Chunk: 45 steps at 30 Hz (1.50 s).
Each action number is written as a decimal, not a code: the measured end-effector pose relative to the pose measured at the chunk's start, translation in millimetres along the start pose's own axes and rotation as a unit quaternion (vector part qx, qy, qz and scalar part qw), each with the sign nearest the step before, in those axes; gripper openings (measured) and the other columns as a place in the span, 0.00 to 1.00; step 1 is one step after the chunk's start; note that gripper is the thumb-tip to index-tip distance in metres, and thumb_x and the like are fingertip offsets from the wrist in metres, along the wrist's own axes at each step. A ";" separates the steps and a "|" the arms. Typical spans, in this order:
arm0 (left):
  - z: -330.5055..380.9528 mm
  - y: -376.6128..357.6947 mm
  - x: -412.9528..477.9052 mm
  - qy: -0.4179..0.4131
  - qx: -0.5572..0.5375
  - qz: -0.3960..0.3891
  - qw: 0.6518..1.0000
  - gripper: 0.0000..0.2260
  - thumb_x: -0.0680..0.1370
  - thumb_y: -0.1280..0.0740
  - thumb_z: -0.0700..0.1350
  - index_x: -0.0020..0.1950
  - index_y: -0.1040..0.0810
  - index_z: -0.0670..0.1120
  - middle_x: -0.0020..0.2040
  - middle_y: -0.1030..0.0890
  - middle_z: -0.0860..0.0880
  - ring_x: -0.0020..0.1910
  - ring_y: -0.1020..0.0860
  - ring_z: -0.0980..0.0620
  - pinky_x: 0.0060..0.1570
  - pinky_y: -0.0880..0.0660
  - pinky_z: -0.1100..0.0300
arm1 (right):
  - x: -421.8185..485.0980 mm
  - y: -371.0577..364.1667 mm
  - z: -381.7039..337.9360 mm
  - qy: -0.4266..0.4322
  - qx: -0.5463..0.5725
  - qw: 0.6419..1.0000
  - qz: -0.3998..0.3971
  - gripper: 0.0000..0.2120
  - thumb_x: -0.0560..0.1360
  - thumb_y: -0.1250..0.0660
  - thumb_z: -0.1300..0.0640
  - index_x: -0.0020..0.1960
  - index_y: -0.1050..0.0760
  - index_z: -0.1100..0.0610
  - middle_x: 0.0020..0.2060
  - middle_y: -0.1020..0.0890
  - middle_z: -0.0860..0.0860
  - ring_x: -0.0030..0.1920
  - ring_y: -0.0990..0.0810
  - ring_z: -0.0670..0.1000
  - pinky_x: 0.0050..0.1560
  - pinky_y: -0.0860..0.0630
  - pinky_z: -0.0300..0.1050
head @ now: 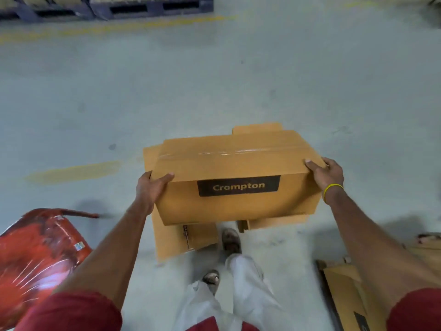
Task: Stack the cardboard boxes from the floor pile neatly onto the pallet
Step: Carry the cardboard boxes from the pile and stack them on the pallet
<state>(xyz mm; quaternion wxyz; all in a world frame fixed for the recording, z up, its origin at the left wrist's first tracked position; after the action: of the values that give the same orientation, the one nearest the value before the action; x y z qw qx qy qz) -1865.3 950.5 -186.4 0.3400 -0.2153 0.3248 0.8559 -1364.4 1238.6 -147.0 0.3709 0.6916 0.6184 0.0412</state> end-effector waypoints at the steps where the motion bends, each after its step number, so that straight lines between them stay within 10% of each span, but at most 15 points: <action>1: 3.7 -0.9 -16.8 -0.007 0.014 -0.009 1.000 0.25 0.71 0.21 0.57 0.62 0.19 0.46 0.56 0.16 0.47 0.55 0.17 0.44 0.59 0.19 0.45 | -22.3 22.9 11.4 -0.012 0.005 1.000 0.012 0.33 0.67 0.22 0.40 0.67 0.22 0.52 0.66 0.20 0.50 0.67 0.24 0.54 0.71 0.31 0.48; 15: 18.7 -111.9 -237.8 -0.168 0.188 -0.186 0.950 0.34 0.57 0.19 0.66 0.57 0.14 0.50 0.50 0.13 0.47 0.50 0.16 0.44 0.56 0.18 0.43 | -370.5 276.9 294.4 -0.216 0.206 0.930 0.216 0.28 0.73 0.24 0.48 0.68 0.24 0.58 0.55 0.22 0.53 0.61 0.22 0.60 0.56 0.30 0.47; 25: -59.8 -223.5 -487.4 -0.292 0.150 -0.282 0.902 0.24 0.74 0.28 0.60 0.63 0.15 0.46 0.62 0.15 0.46 0.63 0.20 0.41 0.64 0.25 0.45 | -585.6 414.7 523.7 -0.208 0.353 0.840 0.355 0.34 0.75 0.45 0.25 0.63 0.23 0.51 0.63 0.22 0.55 0.62 0.26 0.57 0.66 0.32 0.55; 34: -190.3 -314.5 -719.7 -0.340 0.245 -0.375 0.827 0.21 0.84 0.35 0.53 0.66 0.19 0.37 0.67 0.21 0.34 0.64 0.23 0.34 0.62 0.29 0.45 | -791.7 547.0 695.0 -0.314 0.367 0.748 0.455 0.38 0.81 0.48 0.33 0.72 0.31 0.66 0.71 0.28 0.65 0.70 0.30 0.66 0.70 0.35 0.60; 45: -263.1 -406.4 -935.4 -0.358 0.282 -0.521 0.722 0.23 0.82 0.34 0.61 0.44 0.19 0.41 0.40 0.18 0.45 0.40 0.21 0.45 0.40 0.29 0.56 | -955.2 652.0 793.6 -0.379 0.336 0.645 0.573 0.39 0.77 0.38 0.35 0.70 0.29 0.68 0.71 0.28 0.67 0.70 0.29 0.67 0.70 0.35 0.58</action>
<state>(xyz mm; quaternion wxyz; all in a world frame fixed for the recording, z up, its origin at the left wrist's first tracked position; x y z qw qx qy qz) -900.7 578.7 15.3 0.8683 0.0781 0.2417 0.4260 -638.7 51.8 32.1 0.2174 0.9404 -0.1238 -0.2305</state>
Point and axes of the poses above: each hand's wrist, its own x-axis towards the middle knuckle, its own y-axis out of the back of the hand, z = x × y, the point moved 10 cm from there along x, towards the middle knuckle
